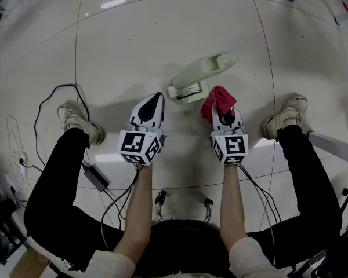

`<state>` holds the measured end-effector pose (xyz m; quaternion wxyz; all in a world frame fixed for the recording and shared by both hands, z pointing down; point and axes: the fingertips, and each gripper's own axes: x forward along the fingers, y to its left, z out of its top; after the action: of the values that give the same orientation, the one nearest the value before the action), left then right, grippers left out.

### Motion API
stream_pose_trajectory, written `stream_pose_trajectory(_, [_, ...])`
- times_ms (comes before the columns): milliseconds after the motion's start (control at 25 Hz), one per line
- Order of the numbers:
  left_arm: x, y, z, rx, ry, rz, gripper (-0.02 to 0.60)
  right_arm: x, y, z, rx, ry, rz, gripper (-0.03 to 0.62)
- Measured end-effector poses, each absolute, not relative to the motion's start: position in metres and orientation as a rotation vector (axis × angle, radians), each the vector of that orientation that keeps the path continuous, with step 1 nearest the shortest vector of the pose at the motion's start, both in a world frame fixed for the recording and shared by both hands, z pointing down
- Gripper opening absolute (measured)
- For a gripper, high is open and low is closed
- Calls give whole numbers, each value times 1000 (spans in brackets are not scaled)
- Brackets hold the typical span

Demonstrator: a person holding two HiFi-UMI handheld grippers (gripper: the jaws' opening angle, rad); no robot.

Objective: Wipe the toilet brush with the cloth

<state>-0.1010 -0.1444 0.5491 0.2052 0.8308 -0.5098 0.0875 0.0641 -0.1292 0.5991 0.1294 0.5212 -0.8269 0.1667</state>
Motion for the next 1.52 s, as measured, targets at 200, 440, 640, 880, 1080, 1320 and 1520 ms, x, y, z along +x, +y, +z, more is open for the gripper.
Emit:
stream_pose_trajectory(200, [-81, -166, 543, 2476, -1234, 191, 45, 50, -122, 596, 1494, -2433, 512, 32])
stream_pose_trajectory(440, [-57, -203, 549, 2620, -1072, 300, 156, 44, -117, 592, 1513, -2447, 567, 32])
stream_pose_trajectory(640, [-52, -214, 553, 2623, -967, 217, 155, 32, -119, 584, 1576, -2471, 634, 32])
stream_pose_trajectory(880, [-39, -199, 576, 2674, -792, 384, 138, 35, -135, 585, 1555, -2455, 592, 32])
stream_pose_trajectory(1080, [-44, -220, 568, 2651, -899, 237, 138, 36, -143, 584, 1498, -2456, 541, 32])
stream_pose_trajectory(1320, [-45, -229, 570, 2623, -838, 161, 138, 33, -146, 584, 1470, -2470, 545, 32])
stream_pose_trajectory(1520, [-43, -231, 570, 2628, -813, 157, 137, 35, -150, 585, 1463, -2468, 529, 32])
